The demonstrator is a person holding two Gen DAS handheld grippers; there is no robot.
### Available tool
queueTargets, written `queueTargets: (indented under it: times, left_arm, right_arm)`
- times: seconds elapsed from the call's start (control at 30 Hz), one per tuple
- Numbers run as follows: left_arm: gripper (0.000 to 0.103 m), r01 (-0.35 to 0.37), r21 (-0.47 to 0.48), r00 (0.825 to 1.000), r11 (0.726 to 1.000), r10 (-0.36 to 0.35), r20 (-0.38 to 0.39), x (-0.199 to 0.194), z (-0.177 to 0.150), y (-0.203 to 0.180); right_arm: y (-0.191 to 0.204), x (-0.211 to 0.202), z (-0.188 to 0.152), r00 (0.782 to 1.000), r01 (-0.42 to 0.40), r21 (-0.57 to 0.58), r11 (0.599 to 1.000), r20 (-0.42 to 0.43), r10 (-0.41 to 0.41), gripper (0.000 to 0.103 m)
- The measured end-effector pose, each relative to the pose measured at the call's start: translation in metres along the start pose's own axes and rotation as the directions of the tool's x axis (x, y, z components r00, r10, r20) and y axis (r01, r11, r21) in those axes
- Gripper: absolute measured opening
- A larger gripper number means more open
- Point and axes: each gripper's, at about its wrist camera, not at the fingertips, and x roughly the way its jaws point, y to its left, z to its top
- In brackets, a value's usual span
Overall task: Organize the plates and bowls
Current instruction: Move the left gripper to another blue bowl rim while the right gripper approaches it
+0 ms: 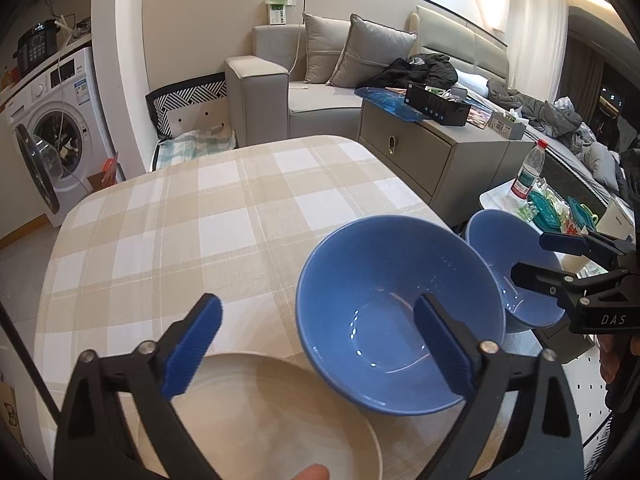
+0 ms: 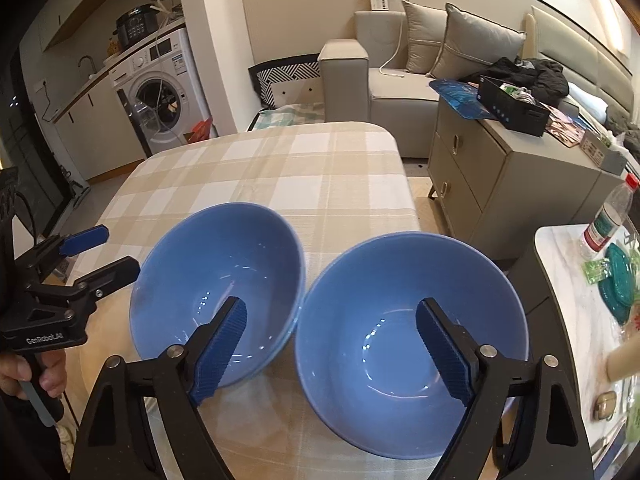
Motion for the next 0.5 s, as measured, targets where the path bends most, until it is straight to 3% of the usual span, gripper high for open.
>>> queueTargets:
  times: [0.23,0.5]
  left_arm:
    - [0.103,0.033,0.048,0.999,0.998,-0.033,0.016,-0.003,0.007,-0.02]
    - [0.103,0.072,0.126,0.997,0.989,-0.077,0.031,-0.004,0.016,-0.045]
  right_arm:
    - [-0.024,-0.008,-0.011,1.0,-0.002,0.048,0.999,0.006,0.002,0.102]
    - [-0.049,-0.015,-0.024,1.0,0.008,0.108,0.994,0.007,-0.009,0.103]
